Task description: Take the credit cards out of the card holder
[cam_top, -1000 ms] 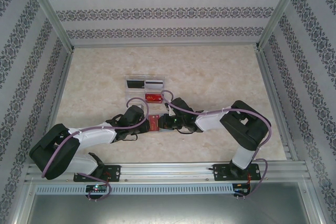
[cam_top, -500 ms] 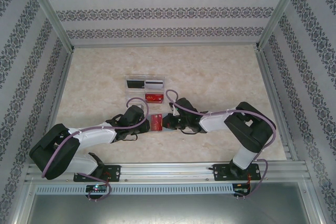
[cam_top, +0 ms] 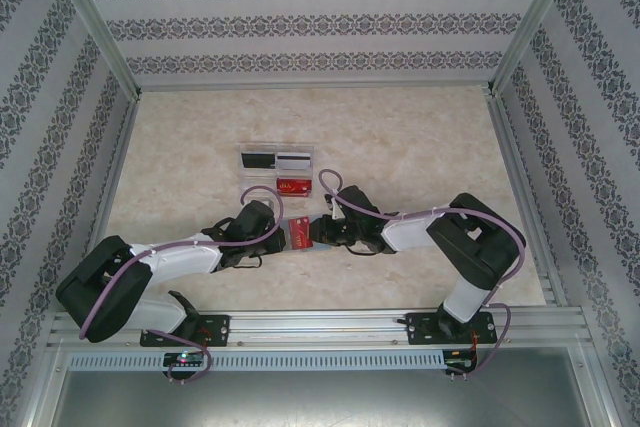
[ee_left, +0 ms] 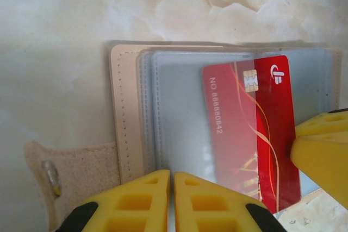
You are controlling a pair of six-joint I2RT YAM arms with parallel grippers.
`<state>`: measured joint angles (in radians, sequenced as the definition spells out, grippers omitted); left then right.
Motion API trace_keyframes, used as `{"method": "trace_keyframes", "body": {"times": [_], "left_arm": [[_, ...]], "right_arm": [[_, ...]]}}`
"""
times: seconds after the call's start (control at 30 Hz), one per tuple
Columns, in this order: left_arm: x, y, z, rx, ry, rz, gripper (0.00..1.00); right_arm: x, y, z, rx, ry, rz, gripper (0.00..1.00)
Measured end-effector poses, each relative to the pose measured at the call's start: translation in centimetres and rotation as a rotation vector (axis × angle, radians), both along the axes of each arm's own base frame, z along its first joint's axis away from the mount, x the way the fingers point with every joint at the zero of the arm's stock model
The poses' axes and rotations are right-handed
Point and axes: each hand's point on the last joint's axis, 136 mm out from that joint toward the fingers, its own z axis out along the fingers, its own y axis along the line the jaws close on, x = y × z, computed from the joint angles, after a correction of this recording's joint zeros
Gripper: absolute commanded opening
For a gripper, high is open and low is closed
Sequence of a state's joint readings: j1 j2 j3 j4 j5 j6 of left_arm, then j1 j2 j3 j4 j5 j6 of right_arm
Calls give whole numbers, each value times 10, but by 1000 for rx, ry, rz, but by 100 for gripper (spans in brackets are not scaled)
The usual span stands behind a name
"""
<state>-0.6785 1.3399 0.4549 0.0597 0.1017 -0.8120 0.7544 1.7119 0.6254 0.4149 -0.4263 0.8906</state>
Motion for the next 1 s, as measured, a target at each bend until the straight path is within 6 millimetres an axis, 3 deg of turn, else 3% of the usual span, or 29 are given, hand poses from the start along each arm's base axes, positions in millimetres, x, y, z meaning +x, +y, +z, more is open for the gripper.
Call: {"method": "trace_keyframes", "body": {"times": [0.17,0.37,0.57,0.63,0.67,0.7,0.83,1.0], "left_arm": [[0,0,0,0,0,0,12],[0,0,0,1,1,0,12],[-2,2,1,3,4,0,17],[-3,2,4,2,3,0,22],[-3,3,5,0,1,1,30],[-4,3,8,-7,-1,3,38],[-3,-2,25,-59,-32,-1,45],[-2,-13,53,-157,-78,-15,46]], "right_arm": [[0,2,-1,10,5,2,0],[2,-3,1,19,3,-12,0],[3,-27,14,33,-24,-58,0],[4,-32,21,42,-44,-66,0],[3,-33,25,48,-57,-68,0],[3,-34,29,55,-69,-69,0],[2,-37,46,80,-121,-63,0],[0,-38,62,116,-170,-58,0]]}}
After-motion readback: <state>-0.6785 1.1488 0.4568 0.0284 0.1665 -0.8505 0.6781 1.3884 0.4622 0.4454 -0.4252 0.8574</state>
